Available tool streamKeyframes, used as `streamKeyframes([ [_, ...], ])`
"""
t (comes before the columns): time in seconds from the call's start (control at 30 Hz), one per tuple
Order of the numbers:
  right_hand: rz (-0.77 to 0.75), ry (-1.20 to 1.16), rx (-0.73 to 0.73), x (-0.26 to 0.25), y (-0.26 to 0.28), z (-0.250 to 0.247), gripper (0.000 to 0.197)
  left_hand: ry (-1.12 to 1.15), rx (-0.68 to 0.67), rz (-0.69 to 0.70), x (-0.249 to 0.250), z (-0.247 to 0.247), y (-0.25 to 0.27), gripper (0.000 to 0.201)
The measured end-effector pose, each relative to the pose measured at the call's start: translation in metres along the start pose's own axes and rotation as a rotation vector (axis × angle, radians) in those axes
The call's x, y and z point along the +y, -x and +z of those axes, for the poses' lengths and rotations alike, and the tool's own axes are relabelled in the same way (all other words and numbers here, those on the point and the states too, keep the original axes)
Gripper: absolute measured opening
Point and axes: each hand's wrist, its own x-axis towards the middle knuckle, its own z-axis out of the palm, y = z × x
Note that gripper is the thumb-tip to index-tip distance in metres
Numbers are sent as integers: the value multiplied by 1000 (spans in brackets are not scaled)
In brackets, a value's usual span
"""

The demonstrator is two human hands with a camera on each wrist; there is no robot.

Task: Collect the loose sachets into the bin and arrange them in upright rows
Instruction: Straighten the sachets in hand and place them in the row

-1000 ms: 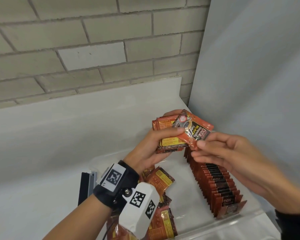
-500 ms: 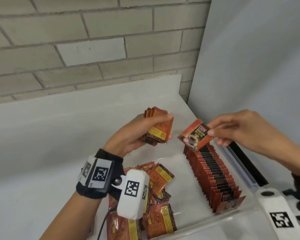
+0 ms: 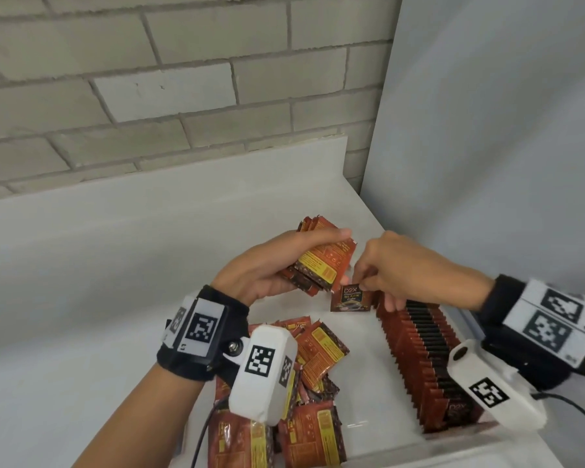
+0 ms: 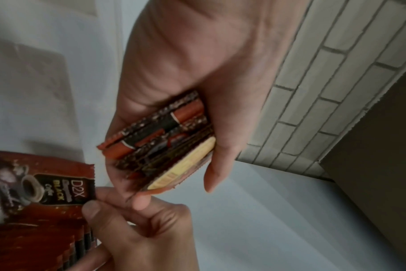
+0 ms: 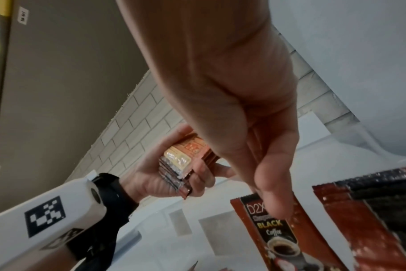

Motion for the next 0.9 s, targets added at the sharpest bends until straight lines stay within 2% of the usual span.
streamKeyframes([
  [0.13,19,-9,-36,4,3,3,18,62,-7,-7,-2,-1,-1,27],
  [0.43,39,-11,-54,6,3,7,19,242,-34,100,-8,2,-6,39],
  [0.63,20,-25,-27,7,5,8,18,366,81,136,-11,0,-9,19],
  [0.9,-13,-90,26,13,6,7,15,329,99,174,-15,-1,-15,8],
])
